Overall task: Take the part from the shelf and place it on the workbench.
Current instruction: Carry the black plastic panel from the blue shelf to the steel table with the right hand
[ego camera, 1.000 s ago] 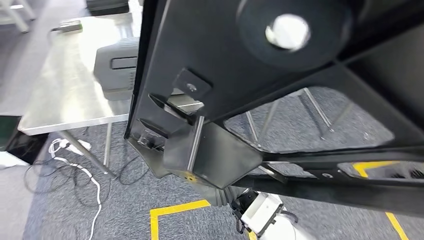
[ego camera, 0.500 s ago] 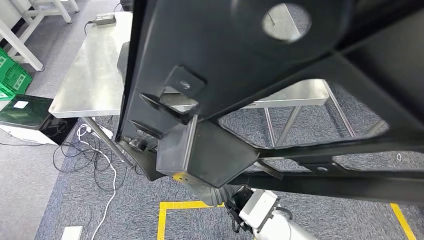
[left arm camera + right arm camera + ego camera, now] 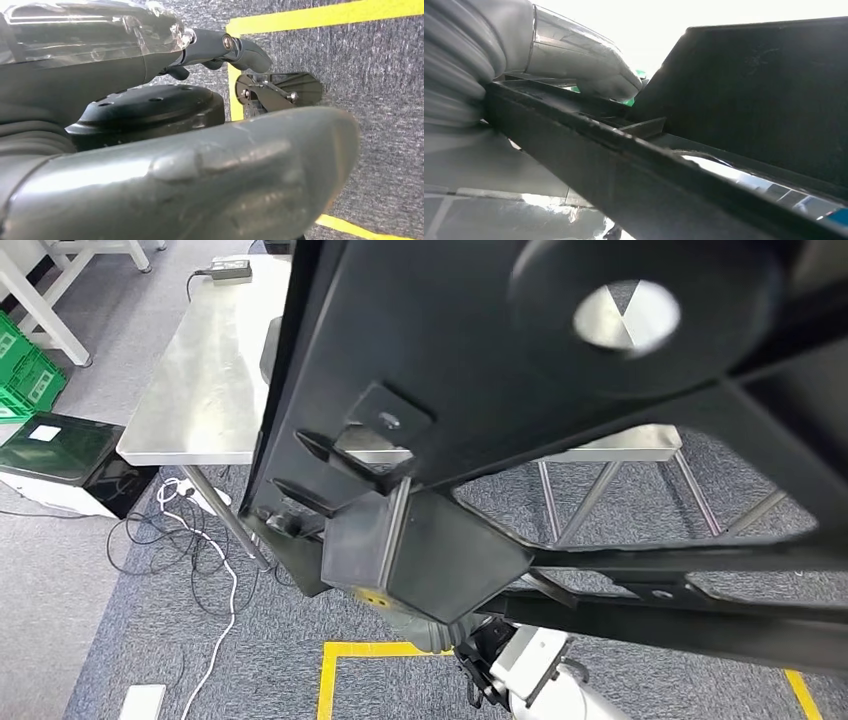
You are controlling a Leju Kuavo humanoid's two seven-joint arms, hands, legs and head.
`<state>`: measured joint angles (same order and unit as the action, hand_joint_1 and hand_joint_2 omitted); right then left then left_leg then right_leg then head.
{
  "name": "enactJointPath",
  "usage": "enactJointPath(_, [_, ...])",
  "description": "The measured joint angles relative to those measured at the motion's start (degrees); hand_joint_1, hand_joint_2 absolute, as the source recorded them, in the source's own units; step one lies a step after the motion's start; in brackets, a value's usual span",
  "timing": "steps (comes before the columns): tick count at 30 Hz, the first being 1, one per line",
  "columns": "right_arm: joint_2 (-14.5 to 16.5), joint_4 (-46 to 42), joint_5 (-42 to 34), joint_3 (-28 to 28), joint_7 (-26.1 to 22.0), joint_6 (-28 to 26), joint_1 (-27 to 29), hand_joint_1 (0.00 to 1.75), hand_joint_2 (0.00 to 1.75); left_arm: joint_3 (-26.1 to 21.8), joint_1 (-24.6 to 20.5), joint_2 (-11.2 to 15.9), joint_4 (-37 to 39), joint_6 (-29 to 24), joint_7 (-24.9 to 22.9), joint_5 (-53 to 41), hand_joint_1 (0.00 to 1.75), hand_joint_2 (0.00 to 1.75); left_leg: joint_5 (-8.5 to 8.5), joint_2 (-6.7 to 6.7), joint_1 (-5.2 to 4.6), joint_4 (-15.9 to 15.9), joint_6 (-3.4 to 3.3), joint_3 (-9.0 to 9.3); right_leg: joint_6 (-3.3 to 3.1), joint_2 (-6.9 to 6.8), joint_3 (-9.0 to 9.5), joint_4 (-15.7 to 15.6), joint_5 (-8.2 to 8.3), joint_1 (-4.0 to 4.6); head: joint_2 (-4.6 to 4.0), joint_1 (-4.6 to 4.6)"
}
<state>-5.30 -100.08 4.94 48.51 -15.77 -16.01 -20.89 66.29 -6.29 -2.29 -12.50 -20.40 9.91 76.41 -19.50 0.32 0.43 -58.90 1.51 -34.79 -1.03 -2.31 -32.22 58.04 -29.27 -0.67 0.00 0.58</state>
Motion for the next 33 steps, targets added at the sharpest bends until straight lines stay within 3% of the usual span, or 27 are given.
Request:
enactJointPath(3, [0.0, 0.0, 0.4, 0.0, 0.6, -0.7, 0.0, 1.75, 1.75, 0.0, 0.0, 0.0, 0.0, 0.1, 0.0, -0.3, 0.0, 0.0, -0.22, 0.14, -0.28, -0.4, -0.59, -0.1, 0.9, -0.14, 0.14, -0.3, 0.16, -0.29, 0.0, -0.13])
enactJointPath(7, [0.0, -0.1, 0.6, 0.1, 0.8, -0.9, 0.0, 1.75, 1.75, 0.0, 0.0, 0.0, 0.0, 0.2, 0.0, -0.5, 0.0, 0.0, 0.11, 0.02, 0.1, 0.7, -1.35, 0.5, 1.49, 0.1, 0.23, 0.3, -0.41, -0.35, 0.0, -0.33])
enactJointPath(9, [0.0, -0.1, 0.6, 0.1, 0.9, -1.0, 0.0, 1.75, 1.75, 0.0, 0.0, 0.0, 0.0, 0.2, 0.0, -0.6, 0.0, 0.0, 0.47, -0.06, 0.47, 1.5, -1.81, 1.08, 1.66, 1.23, -1.79, 4.8, -2.93, -0.4, 0.0, 0.08])
enactJointPath(11, [-0.2, -0.1, 0.6, 0.1, 0.9, -1.1, 0.3, 1.75, 1.75, 0.0, -0.1, 0.0, 0.0, 0.2, 0.0, -0.7, 0.0, 0.0, 0.48, -0.2, 0.48, 1.6, -1.96, 1.15, 1.78, 1.98, -5.91, 12.4, -6.21, -0.5, 0.0, 0.66])
enactJointPath(12, [-0.3, -0.1, 0.6, 0.2, 0.9, -1.1, 0.4, 1.75, 1.75, 0.0, -0.1, 0.0, 0.0, 0.3, 0.0, -0.8, 0.0, 0.0, 0.4, -0.31, 0.51, 1.6, -1.91, 1.17, 1.87, 2.06, -7.53, 15.2, -6.82, -0.62, 0.0, 0.88])
enactJointPath(13, [-0.4, -0.1, 0.6, 0.2, 0.9, -1.1, 0.6, 1.75, 1.75, 0.0, -0.1, 0.0, 0.0, 0.3, 0.0, -0.8, 0.0, 0.0, 0.3, -0.47, 0.59, 1.5, -1.77, 1.21, 1.97, 2.08, -8.19, 15.9, -6.3, -0.77, 0.0, 1.02])
enactJointPath(14, [-0.4, -0.1, 0.6, 0.2, 0.9, -1.1, 0.6, 1.75, 1.75, 0.0, -0.1, 0.0, 0.0, 0.3, 0.0, -0.8, 0.0, 0.0, 0.12, -0.65, 0.75, 1.4, -1.5, 1.29, 2.11, 2.08, -7.63, 14.2, -4.61, -0.95, 0.0, 1.12])
enactJointPath(16, [-0.5, -0.1, 0.7, 0.2, 0.9, -1.1, 0.6, 1.75, 1.75, 0.0, -0.1, 0.0, 0.0, 0.4, 0.0, -0.8, 0.0, 0.0, -0.49, -0.98, 1.11, 0.7, -0.64, 1.38, 2.4, 2.22, -4.41, 7.0, -0.63, -1.25, 0.0, 1.43])
enactJointPath(18, [-0.6, -0.1, 0.6, 0.2, 0.9, -1.1, 0.6, 1.75, 1.75, 0.0, -0.1, 0.1, 0.1, 0.4, 0.0, -0.8, 0.0, 0.0, -1.07, -1.18, 1.13, 0.0, 0.35, 1.27, 2.03, 2.59, -2.37, 2.3, 0.85, -1.22, 0.0, 1.79])
enactJointPath(21, [-0.6, -0.1, 0.7, 0.3, 0.9, -1.1, 0.7, 1.75, 1.75, 0.0, -0.1, 0.1, 0.1, 0.4, 0.1, -0.8, 0.0, 0.0, -1.3, -1.24, 1.24, 0.0, 1.45, 1.5, 0.6, 2.77, -2.23, 1.9, 0.48, -0.86, 0.0, 1.28])
enactJointPath(23, [-0.6, -0.1, 0.7, 0.3, 0.9, -1.1, 0.6, 1.75, 1.75, 0.0, -0.1, 0.1, 0.1, 0.4, 0.1, -0.8, 0.0, 0.0, -2.41, -1.01, 1.38, -1.7, 1.99, 1.11, -0.26, 2.63, -1.9, 1.8, 0.33, -0.85, 0.0, 0.63])
enactJointPath(24, [-0.6, -0.1, 0.7, 0.3, 0.9, -1.1, 0.6, 1.75, 1.75, 0.0, -0.1, 0.1, 0.1, 0.5, 0.1, -0.8, 0.0, 0.0, -3.72, -0.88, 1.35, -4.3, 2.12, 0.03, -0.62, 2.5, -1.68, 1.7, 0.22, -0.83, 0.0, 0.16])
enactJointPath(26, [-0.6, -0.1, 0.7, 0.3, 0.9, -1.1, 0.7, 1.75, 1.75, 0.0, -0.1, 0.1, 0.1, 0.6, 0.1, -0.8, 0.0, 0.0, -6.83, -0.74, 1.22, -11.8, 2.09, -3.8, -1.2, 2.25, -1.35, 1.7, -0.13, -0.5, 0.0, -0.83])
enactJointPath(27, [-0.6, -0.1, 0.6, 0.3, 0.9, -1.1, 0.7, 1.75, 1.75, 0.0, -0.1, 0.1, 0.1, 0.6, 0.1, -0.8, 0.0, 0.0, -7.61, -0.73, 1.13, -15.0, 1.97, -5.63, -1.41, 2.18, -1.17, 1.7, -0.29, -0.28, 0.0, -1.14])
enactJointPath(28, [-0.6, -0.1, 0.6, 0.3, 0.9, -1.1, 0.7, 1.75, 1.75, 0.0, 0.0, 0.1, 0.1, 0.6, 0.1, -0.8, 0.0, 0.0, -7.38, -0.73, 1.01, -16.4, 1.74, -6.71, -1.56, 2.15, -0.94, 1.7, -0.48, -0.07, 0.0, -1.34])
enactJointPath(29, [-0.6, -0.1, 0.6, 0.3, 0.9, -1.1, 0.8, 1.75, 1.75, 0.0, 0.0, 0.1, 0.1, 0.7, 0.1, -0.8, 0.0, 0.0, -6.0, -0.73, 0.82, -15.6, 1.35, -6.77, -1.66, 2.15, -0.61, 1.7, -0.71, 0.13, 0.0, -1.51])
enactJointPath(31, [-0.6, -0.1, 0.6, 0.3, 0.9, -1.0, 0.8, 1.75, 1.75, 0.0, 0.0, 0.1, 0.1, 0.7, 0.1, -0.8, 0.0, 0.0, -1.49, -0.69, 0.13, -9.0, 0.08, -4.5, -1.7, 2.15, 0.17, 1.7, -1.26, 0.42, 0.0, -1.89])
enactJointPath(33, [-0.6, -0.1, 0.6, 0.3, 0.9, -1.0, 0.8, 1.75, 1.75, 0.0, 0.0, 0.3, 0.1, 0.7, 0.1, -0.8, 0.0, 0.0, 0.94, -0.38, -0.59, -3.0, -1.06, -2.24, -1.45, 2.08, 0.56, 1.7, -1.76, 0.61, 0.0, -2.03])
